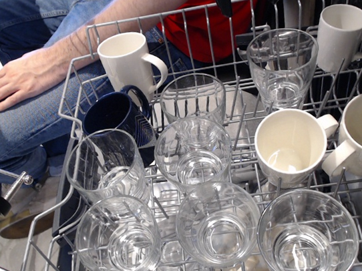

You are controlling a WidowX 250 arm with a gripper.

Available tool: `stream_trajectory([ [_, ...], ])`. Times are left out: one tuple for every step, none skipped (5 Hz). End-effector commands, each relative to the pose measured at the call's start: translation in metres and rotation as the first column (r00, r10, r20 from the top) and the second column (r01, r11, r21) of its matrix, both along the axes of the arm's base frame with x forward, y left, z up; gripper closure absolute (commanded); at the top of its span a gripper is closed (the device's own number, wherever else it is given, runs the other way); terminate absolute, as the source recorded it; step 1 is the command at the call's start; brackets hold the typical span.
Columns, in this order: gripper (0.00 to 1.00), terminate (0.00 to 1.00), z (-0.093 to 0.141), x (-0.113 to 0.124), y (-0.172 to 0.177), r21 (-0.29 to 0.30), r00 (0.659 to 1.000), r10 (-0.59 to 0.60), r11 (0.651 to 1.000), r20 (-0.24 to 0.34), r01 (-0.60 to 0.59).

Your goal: Pick up glass cup

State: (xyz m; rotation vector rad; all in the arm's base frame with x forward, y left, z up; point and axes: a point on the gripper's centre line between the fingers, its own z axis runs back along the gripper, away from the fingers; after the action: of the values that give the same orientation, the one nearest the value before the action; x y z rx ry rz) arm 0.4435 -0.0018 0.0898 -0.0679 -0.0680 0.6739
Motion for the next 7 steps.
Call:
stream_trajectory([
  [0.0, 0.0, 0.0, 0.0, 0.0, 0.0, 1.0, 0.0, 1.0, 0.0, 0.0],
  [0.0, 0.0, -0.016, 0.008, -0.002, 0.038, 0.998, 0.05, 0.998, -0.024, -0.049],
  [0.0, 0.0, -0.042, 0.012, -0.006, 0.032, 0.995, 0.098, 0.995, 0.008, -0.099],
  [0.0, 0.0, -0.05, 0.025, -0.004, 0.017, 0.993, 0.113, 0.993, 0.02, -0.113],
  [0.0, 0.0, -0.061, 0.034, -0.002, 0.005, 0.992, 0.122, 0.993, 0.027, -0.122],
  [0.0, 0.0, -0.074, 0.043, -0.003, 0.009, 0.987, 0.16, 0.987, -0.004, -0.16],
  [0.0, 0.0, -0.082, 0.041, 0.0, 0.025, 0.986, 0.161, 0.987, -0.032, -0.16],
])
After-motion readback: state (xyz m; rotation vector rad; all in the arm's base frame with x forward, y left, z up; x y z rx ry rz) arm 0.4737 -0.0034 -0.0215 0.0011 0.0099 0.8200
